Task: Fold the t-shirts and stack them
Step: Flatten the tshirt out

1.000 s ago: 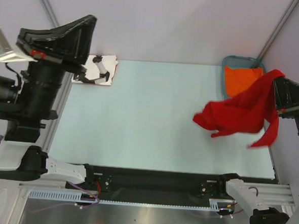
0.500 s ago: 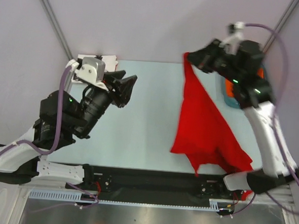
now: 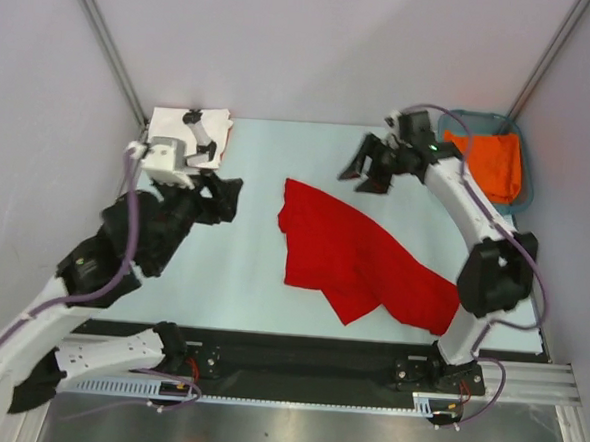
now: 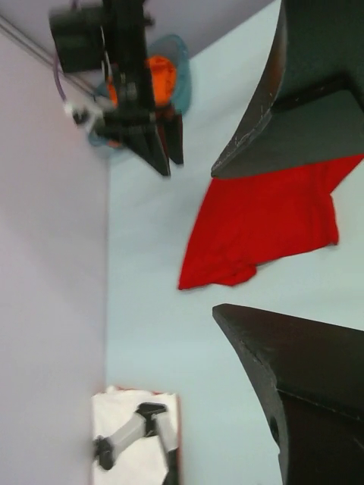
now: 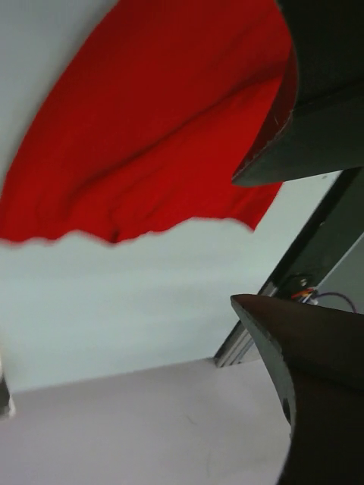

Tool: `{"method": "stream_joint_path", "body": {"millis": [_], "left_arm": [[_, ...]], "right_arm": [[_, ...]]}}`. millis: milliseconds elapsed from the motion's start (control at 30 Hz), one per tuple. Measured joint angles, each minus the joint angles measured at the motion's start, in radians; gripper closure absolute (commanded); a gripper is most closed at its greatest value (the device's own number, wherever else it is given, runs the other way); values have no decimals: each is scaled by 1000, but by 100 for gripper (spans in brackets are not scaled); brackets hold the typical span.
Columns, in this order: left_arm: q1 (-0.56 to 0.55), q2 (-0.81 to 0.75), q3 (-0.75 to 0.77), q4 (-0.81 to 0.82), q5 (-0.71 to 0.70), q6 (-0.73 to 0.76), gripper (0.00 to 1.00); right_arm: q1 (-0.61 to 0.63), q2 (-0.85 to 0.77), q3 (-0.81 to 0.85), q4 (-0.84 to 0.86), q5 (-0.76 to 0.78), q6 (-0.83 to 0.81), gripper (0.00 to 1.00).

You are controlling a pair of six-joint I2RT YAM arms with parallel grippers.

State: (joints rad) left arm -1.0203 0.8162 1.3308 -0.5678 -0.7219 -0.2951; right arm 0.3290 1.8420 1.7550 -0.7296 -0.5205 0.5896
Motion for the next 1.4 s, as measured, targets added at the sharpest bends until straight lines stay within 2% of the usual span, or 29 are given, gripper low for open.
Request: {"method": "stream_joint_path", "body": {"millis": [100,167,267,333,500,667,800,1000,1233,1400], "left_arm": [[208,94,-88,11,288,-65,26],[286,219,-114,33,479,-91,28],[328,507,-108,110,739,-116,27],[332,671,-108,154,842,-127,25],[338,949,-66,209,964,-188,25],[369,1143,68,261,990,-263,24],[442,1220,102,295,1022,-335,24],[586,1292,124,322,1092,-414,23],[724,1291,129,312,1072,-382,22],[778,1286,172,256,1027,-301,20]], "right_arm": [[-132,-206,-292,-20,34,-45,36],[-195,-305,-439,-11,112,-56,36],[-217,-432,-649,-16,237,-49,36],[-222,-490,-754,-26,309,-26,37],[-249,-575,-926,8,429,17,40],[-230,-522,-1011,119,453,19,43],[-192,-340,-948,185,460,3,42],[-153,-40,-615,161,458,-57,41],[-117,277,-160,133,423,-123,41],[-102,358,12,80,409,-147,38]]}}
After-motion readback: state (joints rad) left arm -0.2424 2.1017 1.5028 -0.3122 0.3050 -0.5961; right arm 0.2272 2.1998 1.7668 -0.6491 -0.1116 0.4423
